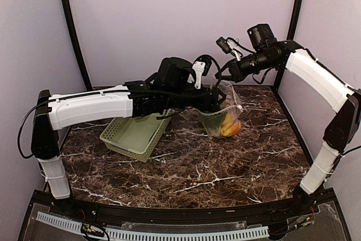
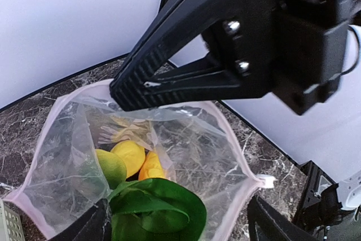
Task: Place the food in the zip-top bag and seal the zipper
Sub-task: Place the fake fruit in the zipper food storage bag, then pick up the fake fruit from the bin.
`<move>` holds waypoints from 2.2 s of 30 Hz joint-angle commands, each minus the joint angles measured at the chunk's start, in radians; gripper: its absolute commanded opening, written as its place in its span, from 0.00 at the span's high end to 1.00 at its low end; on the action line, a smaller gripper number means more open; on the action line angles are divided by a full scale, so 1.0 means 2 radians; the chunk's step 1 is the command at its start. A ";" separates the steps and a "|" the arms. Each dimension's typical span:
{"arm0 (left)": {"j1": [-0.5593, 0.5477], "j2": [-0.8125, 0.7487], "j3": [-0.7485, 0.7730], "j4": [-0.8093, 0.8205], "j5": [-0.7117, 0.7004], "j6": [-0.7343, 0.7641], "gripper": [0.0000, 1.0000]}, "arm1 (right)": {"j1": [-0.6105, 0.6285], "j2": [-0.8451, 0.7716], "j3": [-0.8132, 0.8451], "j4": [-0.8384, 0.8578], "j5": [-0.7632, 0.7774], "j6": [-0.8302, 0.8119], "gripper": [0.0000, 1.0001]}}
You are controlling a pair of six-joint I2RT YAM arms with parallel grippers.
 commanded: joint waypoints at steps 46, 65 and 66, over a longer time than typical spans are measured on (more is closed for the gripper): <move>0.176 -0.075 -0.239 -0.092 -0.260 0.070 0.15 | -0.036 -0.064 -0.086 0.046 -0.008 -0.012 1.00; 0.235 0.119 -0.017 -0.201 -0.252 0.077 0.13 | -0.036 -0.047 -0.070 0.032 -0.014 -0.010 1.00; 0.237 0.127 -0.013 -0.203 -0.250 0.077 0.13 | -0.036 -0.047 -0.070 0.032 -0.014 -0.010 1.00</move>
